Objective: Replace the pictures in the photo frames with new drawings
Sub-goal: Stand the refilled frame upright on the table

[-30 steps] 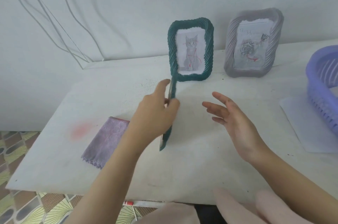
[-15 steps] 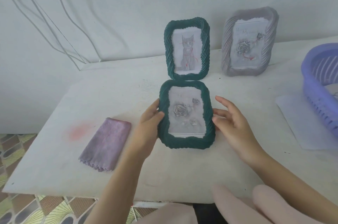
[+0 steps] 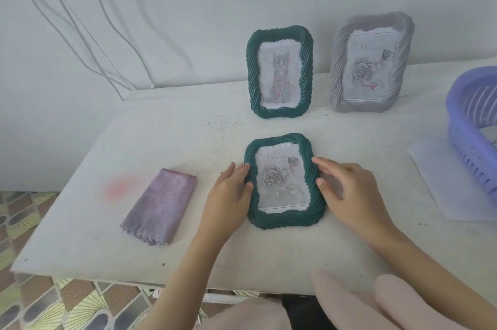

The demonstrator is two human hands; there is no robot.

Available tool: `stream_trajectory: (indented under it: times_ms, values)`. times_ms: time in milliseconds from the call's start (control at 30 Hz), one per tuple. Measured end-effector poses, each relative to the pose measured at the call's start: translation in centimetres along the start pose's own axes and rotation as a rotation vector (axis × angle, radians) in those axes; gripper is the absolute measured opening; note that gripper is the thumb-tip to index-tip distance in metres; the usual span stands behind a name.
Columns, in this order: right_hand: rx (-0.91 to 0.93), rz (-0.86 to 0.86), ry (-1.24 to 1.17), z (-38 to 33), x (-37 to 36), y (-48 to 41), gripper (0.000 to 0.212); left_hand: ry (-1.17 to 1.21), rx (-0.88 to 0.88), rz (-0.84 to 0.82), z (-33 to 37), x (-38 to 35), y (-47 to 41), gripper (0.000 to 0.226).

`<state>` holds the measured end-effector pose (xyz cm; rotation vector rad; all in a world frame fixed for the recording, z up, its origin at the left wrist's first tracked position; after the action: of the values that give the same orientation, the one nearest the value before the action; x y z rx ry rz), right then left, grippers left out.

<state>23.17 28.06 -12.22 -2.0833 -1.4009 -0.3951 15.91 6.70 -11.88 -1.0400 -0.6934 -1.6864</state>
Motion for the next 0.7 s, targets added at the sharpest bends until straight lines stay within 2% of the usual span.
stream_trajectory:
  times_ms: [200,400,600,700]
  values:
    - [0.066,-0.019,0.142,0.1,-0.1,-0.5,0.038,-0.033,-0.017,0.022,-0.5,0.0,0.0,0.042]
    - [-0.004,-0.389,0.201,1.2,-0.3,-1.2,0.051,0.022,-0.042,0.022,-0.8,0.7,0.1,0.039]
    - [-0.046,-0.48,0.208,1.0,0.2,-1.0,0.059,-0.097,0.037,0.305,-3.0,4.5,0.7,0.038]
    - [-0.049,-0.482,0.206,1.0,0.2,-0.9,0.06,-0.158,0.196,0.324,-6.0,6.2,1.1,0.046]
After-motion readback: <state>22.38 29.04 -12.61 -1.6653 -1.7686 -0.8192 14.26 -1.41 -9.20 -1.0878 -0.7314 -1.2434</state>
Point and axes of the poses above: each hand's wrist, its own y-axis away from the middle knuckle, its own x-axis out of the back of the hand, z = x × y, the point moved 2 cm from there along -y, towards the middle knuckle, and after that the axes turned 12 degrees about -y, right-handed, at the moved point
